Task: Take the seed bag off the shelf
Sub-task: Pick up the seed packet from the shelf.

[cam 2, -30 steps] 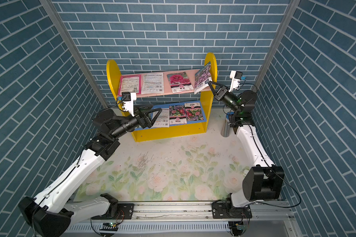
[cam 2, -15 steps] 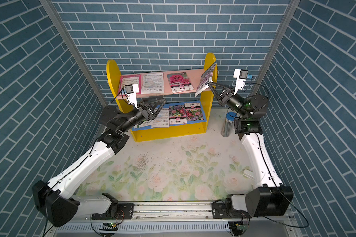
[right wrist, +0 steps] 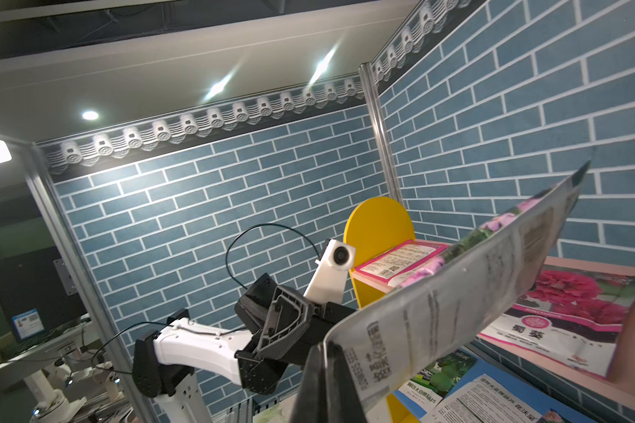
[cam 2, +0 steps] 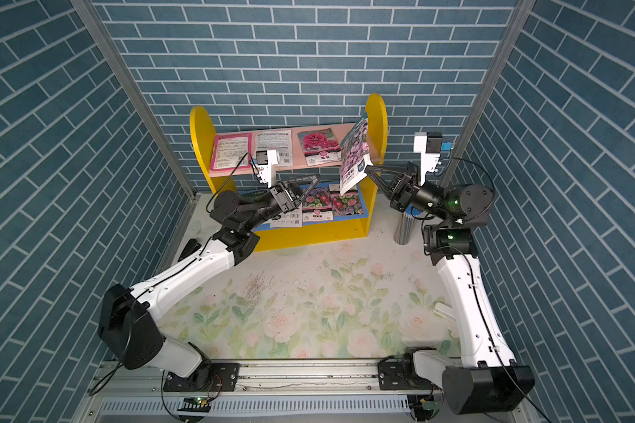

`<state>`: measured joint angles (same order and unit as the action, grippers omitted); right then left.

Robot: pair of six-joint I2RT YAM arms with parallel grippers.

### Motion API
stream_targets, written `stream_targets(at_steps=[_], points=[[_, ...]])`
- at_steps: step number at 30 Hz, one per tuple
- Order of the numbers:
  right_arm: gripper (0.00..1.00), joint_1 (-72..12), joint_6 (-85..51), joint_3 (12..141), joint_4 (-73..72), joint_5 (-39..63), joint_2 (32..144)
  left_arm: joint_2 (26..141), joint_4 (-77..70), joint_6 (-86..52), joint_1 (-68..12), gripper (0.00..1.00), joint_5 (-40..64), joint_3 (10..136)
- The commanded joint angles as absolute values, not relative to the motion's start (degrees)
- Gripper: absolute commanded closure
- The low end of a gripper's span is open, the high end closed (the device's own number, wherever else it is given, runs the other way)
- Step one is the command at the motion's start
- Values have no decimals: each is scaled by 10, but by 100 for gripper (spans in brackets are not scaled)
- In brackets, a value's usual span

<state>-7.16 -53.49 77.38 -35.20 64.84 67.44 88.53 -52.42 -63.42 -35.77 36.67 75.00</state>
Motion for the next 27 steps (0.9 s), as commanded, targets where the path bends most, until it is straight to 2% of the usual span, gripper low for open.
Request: stream_targets(at_steps=[1,10,14,16,18,19,23,27], points=[[100,-80,-515,767,-384,685,649,908,-623,-703,-367,11,388,771],[100,-92,-514,746,-392,693,626,936,-619,-718,-390,16,401,800],[100,-93,-509,731,-392,690,621,934,-619,-723,-394,23,405,804],[100,-94,-498,724,-380,686,615,932,-619,-725,-395,31,409,805],[100,-93,-480,717,-360,681,608,927,-618,-723,-396,48,411,802],[100,-93,-474,715,-353,679,605,924,-615,-721,-396,53,411,799],[100,-93,-440,709,-312,667,590,911,-570,-695,-396,63,406,794],[100,-93,-402,708,-265,650,578,896,-544,-668,-396,64,399,785]])
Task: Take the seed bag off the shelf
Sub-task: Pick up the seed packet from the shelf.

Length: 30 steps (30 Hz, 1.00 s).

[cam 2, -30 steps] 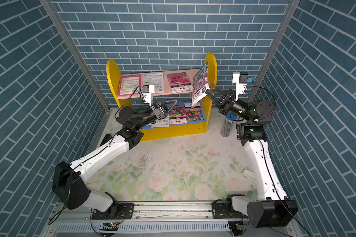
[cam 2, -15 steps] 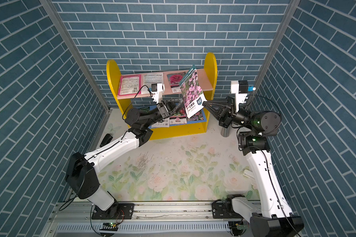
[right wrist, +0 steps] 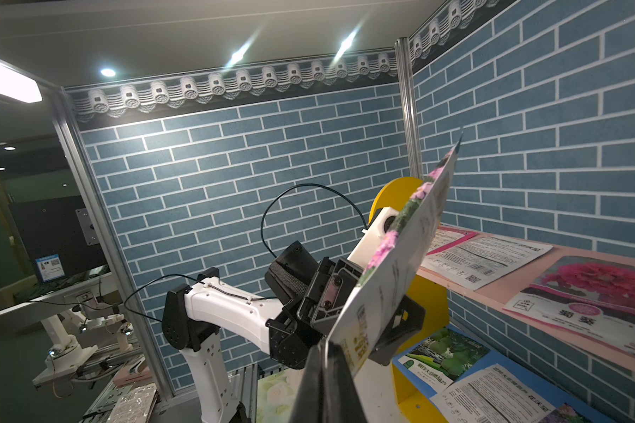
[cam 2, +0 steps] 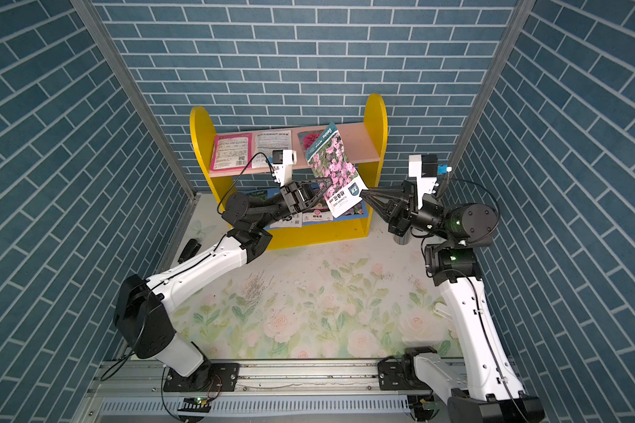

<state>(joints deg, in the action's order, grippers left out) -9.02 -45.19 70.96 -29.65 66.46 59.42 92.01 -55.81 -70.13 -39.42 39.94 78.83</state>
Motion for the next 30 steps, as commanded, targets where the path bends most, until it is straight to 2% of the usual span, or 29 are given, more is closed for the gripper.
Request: stream_targets(at_steps=[1,5,11,13,14,17,21,25,27,30], points=[[100,-94,-399,706,-261,646,575,892,-542,-666,-396,62,397,782],[100,-93,-396,695,-261,632,566,882,-541,-660,-396,63,389,773],[100,-93,-394,682,-262,620,558,878,-524,-653,-396,83,390,775],[100,-93,-391,680,-257,618,555,876,-499,-641,-396,98,389,780],[100,-93,-386,682,-245,615,554,875,-478,-631,-396,100,389,784],[78,-94,-356,687,-185,600,550,866,-412,-593,-396,100,385,792],[37,-92,-287,702,-57,554,534,849,-286,-519,-396,100,372,803],[8,-92,-213,725,84,481,517,842,-186,-466,-395,100,366,809],[1,-93,-184,738,149,439,509,845,-151,-447,-396,100,366,807],[0,-92,-158,752,233,376,497,856,-120,-436,-397,100,378,801]])
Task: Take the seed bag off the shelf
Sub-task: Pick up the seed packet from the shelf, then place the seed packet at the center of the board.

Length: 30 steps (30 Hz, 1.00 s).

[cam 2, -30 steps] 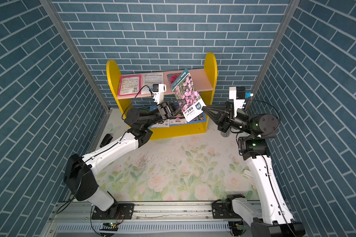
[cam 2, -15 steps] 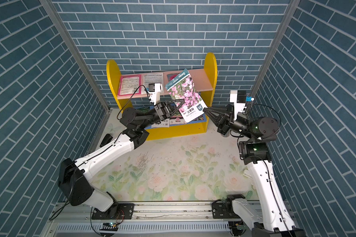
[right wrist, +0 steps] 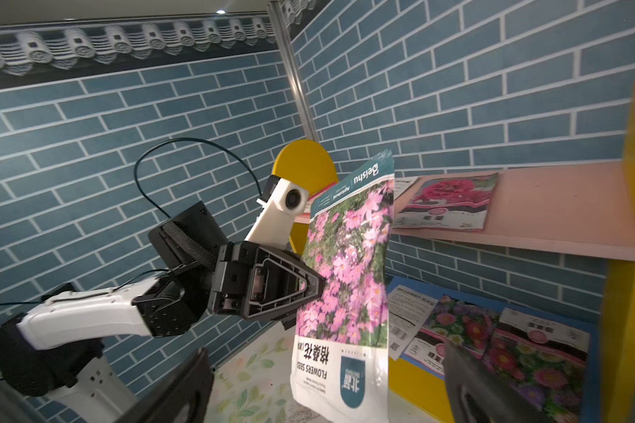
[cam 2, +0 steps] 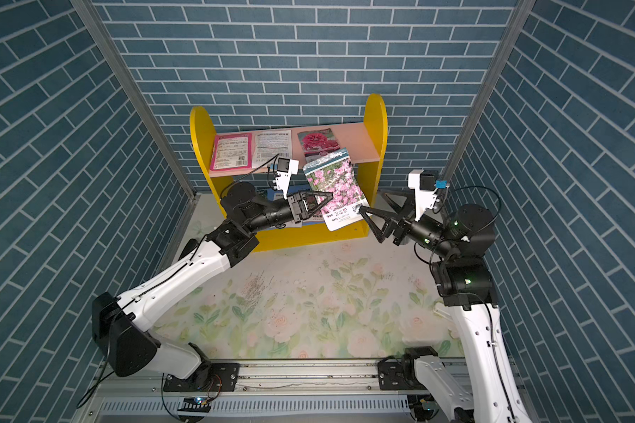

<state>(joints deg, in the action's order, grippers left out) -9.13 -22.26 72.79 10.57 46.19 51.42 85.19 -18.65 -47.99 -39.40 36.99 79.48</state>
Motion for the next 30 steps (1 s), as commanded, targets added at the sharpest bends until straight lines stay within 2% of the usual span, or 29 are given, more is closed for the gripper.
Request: stream_targets(at_steps=[1,12,22,30], points=[[0,-92,-152,757,259,357,496,860,-114,-435,-397,100,379,798],[0,-92,-132,694,390,263,446,940,-92,-415,-447,100,332,775],[0,-92,-130,622,416,239,402,1013,-124,-441,-485,100,287,733],[0,-93,-132,582,427,199,395,1100,-129,-468,-501,100,273,758]])
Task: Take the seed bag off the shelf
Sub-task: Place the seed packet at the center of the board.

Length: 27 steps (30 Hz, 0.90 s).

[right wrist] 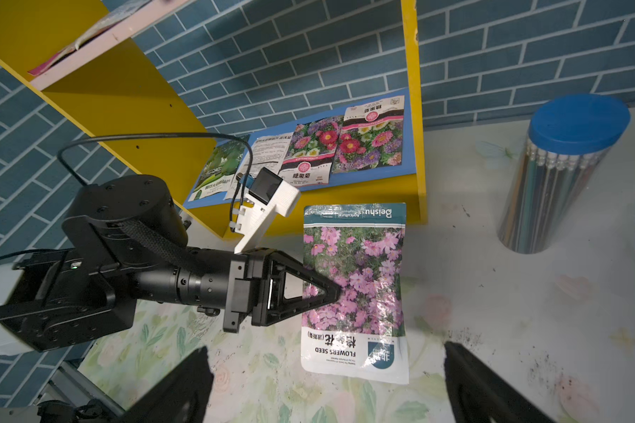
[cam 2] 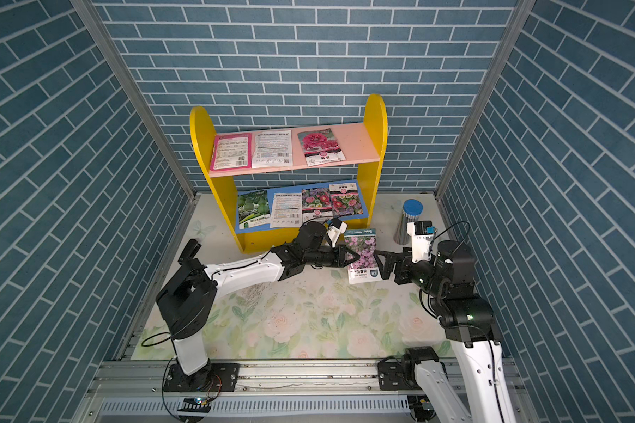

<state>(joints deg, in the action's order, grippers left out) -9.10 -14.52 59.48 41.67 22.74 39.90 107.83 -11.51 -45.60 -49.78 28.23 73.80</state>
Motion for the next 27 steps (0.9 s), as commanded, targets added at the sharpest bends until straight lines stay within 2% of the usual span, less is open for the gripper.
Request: stream_targets(at_steps=[1,27], points=[[0,-92,-133,577,426,193,394,1109,-123,-470,-501,100,272,765],[0,-92,-128,519,401,186,389,1320,78,-455,-517,100,216,1003]])
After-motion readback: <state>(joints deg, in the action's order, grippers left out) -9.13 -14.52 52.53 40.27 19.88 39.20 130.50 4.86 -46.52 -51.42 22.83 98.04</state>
